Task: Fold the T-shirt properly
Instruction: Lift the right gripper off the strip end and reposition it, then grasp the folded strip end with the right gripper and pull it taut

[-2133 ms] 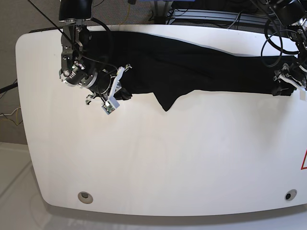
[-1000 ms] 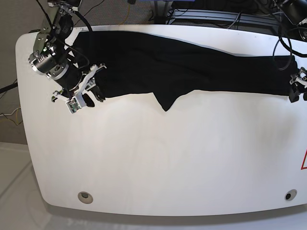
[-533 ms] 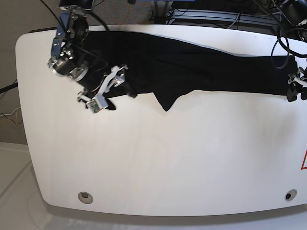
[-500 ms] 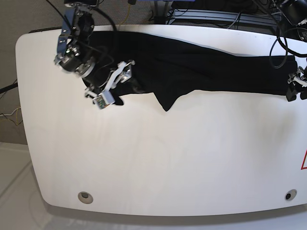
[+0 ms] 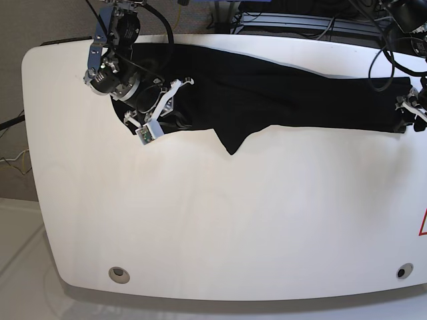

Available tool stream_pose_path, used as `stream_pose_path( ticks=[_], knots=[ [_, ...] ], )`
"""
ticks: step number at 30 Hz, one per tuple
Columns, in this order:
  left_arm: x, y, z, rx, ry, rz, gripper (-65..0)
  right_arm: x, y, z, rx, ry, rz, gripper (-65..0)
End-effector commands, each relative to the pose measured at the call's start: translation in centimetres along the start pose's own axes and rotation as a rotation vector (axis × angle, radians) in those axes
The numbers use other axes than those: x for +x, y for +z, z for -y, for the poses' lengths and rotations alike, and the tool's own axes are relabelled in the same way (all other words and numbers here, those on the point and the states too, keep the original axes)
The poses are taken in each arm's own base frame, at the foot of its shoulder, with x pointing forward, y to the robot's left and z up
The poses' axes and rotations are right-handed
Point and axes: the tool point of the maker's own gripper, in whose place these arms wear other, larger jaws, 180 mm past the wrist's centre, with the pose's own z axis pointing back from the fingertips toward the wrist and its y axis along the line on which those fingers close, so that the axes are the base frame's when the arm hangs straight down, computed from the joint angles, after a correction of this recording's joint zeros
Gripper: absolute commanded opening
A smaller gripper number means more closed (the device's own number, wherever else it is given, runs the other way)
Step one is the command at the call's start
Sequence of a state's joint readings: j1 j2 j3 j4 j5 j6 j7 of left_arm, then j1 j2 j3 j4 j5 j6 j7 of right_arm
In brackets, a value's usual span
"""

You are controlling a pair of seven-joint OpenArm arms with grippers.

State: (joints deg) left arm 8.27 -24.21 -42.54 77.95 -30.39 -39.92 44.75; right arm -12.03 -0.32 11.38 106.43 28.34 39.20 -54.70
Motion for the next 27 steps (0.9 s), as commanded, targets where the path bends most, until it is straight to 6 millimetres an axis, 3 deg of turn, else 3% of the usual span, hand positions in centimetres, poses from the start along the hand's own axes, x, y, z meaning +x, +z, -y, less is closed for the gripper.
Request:
stream_pose_path(
  ticks=[1,6,8,10,18,20,22,27],
  knots=[
    [2.1,0.4,-0.5,0.018,-0.038,0.046,-25.6,-1.3,-0.7,0.9,0.011,-0.006,-0.054,-65.0],
    [2.3,0.3,-0.7,0.033,-0.041,0.042,-25.3,-3.6,-1.5,2.9,0.003,-0.04,-0.14,-65.0],
    [2.9,0.5,-0.8,0.038,-0.053,0.051,-24.8,-3.5,-2.3,4.5,-0.002,-0.06,-0.153,-65.0],
    [2.9,0.5,-0.7,0.037,-0.049,0.052,-24.9,-3.3,-2.3,5.0,-0.008,-0.055,-0.158,-65.0],
    [2.9,0.7,-0.8,0.035,-0.03,0.062,-24.3,-0.3,-2.8,5.7,-0.021,-0.004,-0.119,-64.2],
    [2.4,0.6,-0.7,0.029,-0.025,0.048,-24.0,1.6,-3.0,6.1,-0.026,0.025,-0.095,-54.9],
    [2.4,0.6,-0.6,0.02,-0.016,0.053,-23.8,1.9,-3.1,6.0,-0.024,0.031,-0.088,-52.2],
    [2.5,0.7,-0.2,-0.015,0.009,0.067,-23.3,1.4,-3.4,5.5,-0.009,0.022,-0.093,-53.8]
  ],
)
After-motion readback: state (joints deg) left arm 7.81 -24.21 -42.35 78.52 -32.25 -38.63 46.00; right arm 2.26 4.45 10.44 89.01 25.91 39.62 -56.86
